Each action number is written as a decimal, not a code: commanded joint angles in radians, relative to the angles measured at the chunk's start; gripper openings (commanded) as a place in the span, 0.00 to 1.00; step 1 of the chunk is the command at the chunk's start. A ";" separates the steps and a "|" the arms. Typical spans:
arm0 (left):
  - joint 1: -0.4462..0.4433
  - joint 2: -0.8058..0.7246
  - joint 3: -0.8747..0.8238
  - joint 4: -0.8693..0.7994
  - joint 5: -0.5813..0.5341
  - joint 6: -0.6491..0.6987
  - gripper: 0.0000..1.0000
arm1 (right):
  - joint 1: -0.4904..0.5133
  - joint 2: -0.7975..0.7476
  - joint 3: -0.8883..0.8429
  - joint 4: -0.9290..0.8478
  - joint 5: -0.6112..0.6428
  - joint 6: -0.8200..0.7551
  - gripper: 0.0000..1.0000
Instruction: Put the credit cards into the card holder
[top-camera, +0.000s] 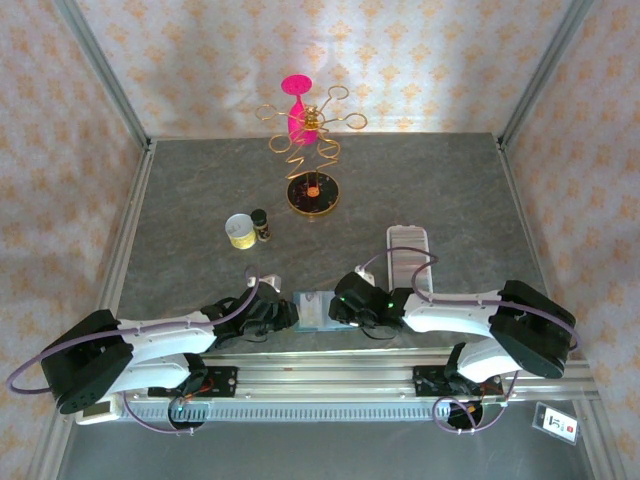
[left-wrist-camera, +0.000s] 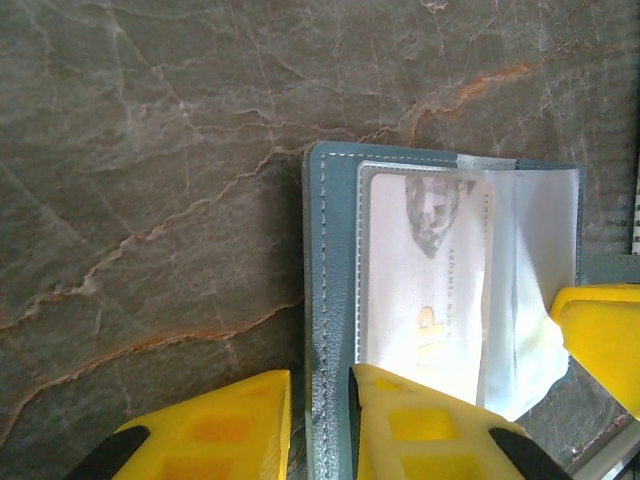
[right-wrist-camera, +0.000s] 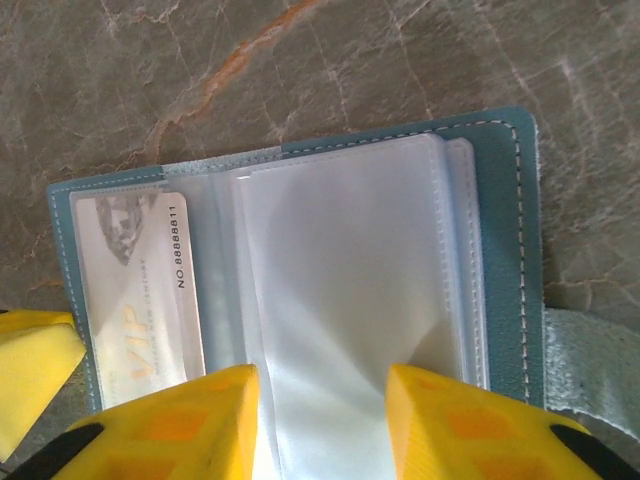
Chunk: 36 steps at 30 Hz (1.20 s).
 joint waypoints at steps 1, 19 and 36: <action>-0.012 -0.011 -0.018 -0.030 -0.002 0.001 0.22 | 0.010 0.024 0.023 -0.075 0.045 -0.003 0.39; -0.011 0.012 -0.050 0.038 0.039 -0.017 0.13 | 0.018 0.100 0.034 0.222 -0.086 0.056 0.39; -0.014 0.006 -0.087 0.069 0.042 -0.031 0.08 | 0.037 0.074 0.095 0.215 -0.027 0.065 0.37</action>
